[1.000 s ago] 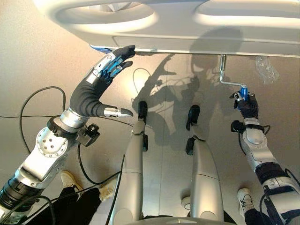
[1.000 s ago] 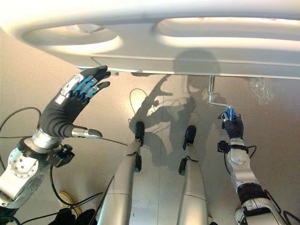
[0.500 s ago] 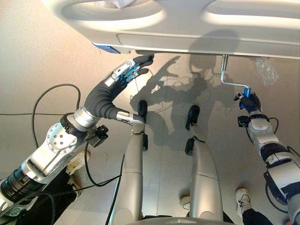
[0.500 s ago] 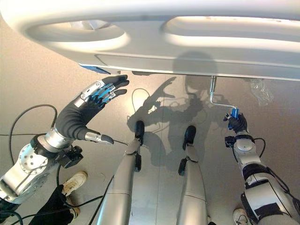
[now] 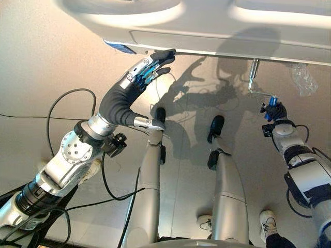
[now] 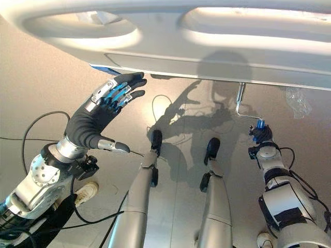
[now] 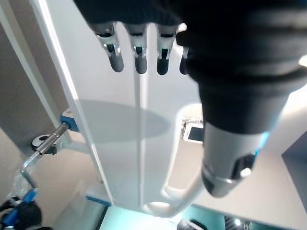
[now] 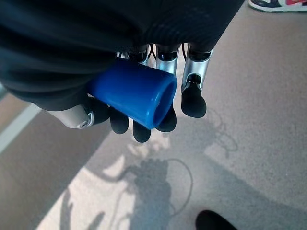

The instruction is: Raise the hospital bed

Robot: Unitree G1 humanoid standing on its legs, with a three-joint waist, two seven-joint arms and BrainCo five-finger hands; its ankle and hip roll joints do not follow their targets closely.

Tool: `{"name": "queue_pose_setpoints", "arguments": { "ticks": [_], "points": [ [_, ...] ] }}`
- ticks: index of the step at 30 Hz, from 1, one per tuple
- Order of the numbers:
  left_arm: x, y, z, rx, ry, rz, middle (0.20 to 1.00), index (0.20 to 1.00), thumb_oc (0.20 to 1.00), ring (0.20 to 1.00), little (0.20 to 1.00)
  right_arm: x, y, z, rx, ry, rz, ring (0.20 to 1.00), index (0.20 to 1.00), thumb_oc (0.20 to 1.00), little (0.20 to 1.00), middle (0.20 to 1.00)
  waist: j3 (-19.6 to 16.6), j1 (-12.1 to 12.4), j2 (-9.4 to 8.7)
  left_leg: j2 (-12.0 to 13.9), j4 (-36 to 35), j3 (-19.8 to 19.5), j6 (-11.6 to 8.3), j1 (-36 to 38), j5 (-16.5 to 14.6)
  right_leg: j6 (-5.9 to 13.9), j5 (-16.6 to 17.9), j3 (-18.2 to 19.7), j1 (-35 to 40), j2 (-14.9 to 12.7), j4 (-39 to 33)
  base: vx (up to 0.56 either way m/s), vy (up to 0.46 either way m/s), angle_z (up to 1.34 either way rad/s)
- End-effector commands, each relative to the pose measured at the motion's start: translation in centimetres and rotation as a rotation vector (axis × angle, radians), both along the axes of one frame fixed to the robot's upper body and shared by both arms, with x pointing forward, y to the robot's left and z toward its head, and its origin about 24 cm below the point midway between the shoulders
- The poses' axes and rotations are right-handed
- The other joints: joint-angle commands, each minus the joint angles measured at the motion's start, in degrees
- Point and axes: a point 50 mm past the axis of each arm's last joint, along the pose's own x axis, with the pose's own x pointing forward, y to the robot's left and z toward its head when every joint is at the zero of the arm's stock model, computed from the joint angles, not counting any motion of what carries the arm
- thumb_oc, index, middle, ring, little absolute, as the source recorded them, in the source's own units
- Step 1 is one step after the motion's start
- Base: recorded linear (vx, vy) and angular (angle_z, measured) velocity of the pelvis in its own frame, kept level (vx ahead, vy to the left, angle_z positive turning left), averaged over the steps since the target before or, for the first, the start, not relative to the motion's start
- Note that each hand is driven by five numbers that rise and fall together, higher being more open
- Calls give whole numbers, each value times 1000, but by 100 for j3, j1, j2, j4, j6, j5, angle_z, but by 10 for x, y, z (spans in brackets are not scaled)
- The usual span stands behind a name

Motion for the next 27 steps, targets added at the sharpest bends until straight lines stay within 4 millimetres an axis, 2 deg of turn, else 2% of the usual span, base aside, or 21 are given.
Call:
{"name": "queue_pose_setpoints", "arguments": {
  "ticks": [1,3,4,7,9,10,23,24,25,26,27],
  "points": [
    [-12,-3,7,-94,-56,-33,1000,1000,1000,1000,1000,11,58,-33,-185,226,270,200,200,200,200,200,-112,56,506,-194,104,-66,-2,-263,-41,153,-341,-203,-97,73,312,13,24,-3],
    [-12,-3,7,-96,-53,-28,1000,1000,1000,1000,1000,13,66,-33,-193,224,294,200,200,200,200,200,-112,66,506,-199,166,-77,3,-322,-59,152,-352,-199,-149,76,355,11,19,-4],
    [-12,-2,7,-105,-55,-17,1000,1000,1000,1000,1000,18,83,-33,-220,223,354,200,200,200,200,200,-112,81,509,-214,267,-85,15,-432,-91,140,-380,-192,-252,75,452,0,0,0],
    [-12,-2,7,-122,-51,-17,1000,1000,1000,1000,1000,22,101,-35,-260,244,415,200,200,200,200,200,-112,108,522,-228,351,-117,29,-534,-119,133,-392,-211,-345,53,519,4,4,1],
    [-12,-2,7,-122,-51,-16,1000,1000,1000,1000,1000,22,102,-35,-261,244,415,200,200,200,200,200,-112,105,519,-229,356,-116,29,-539,-121,133,-394,-210,-350,53,524,8,17,4],
    [-13,-2,7,-139,-47,-16,1000,1000,1000,1000,1000,25,111,-32,-279,240,437,200,200,200,200,200,-112,137,537,-250,417,-126,32,-627,-147,134,-420,-207,-402,32,574,14,38,5],
    [-12,1,8,-169,-47,6,1000,1000,1000,1000,1000,30,123,-26,-316,223,467,200,200,200,200,200,-112,209,618,-301,682,-110,51,-892,-248,116,-482,-199,-639,-38,815,6,22,2],
    [-12,1,8,-171,-46,7,1000,1000,1000,1000,1000,31,124,-25,-303,215,462,354,354,354,354,354,-112,207,619,-304,682,-110,56,-895,-246,117,-478,-193,-641,-35,809,0,0,0],
    [-12,1,8,-171,-46,7,1000,1000,1000,1000,1000,31,124,-25,-303,215,462,354,354,354,354,354,-112,208,619,-304,681,-110,56,-895,-246,117,-477,-193,-641,-35,808,0,0,0],
    [-12,0,8,-175,-48,6,1000,1000,1000,1000,1000,31,123,-24,-281,199,452,1000,1000,1000,1000,1000,-112,209,627,-301,681,-100,59,-896,-244,120,-471,-186,-643,-39,799,2,34,0],
    [-12,0,8,-179,-46,4,1000,1000,1000,1000,1000,31,122,-23,-263,188,442,1000,1000,1000,1000,1000,-112,206,632,-307,671,-93,64,-885,-244,124,-456,-182,-633,-44,777,2,34,0]
  ]
}}
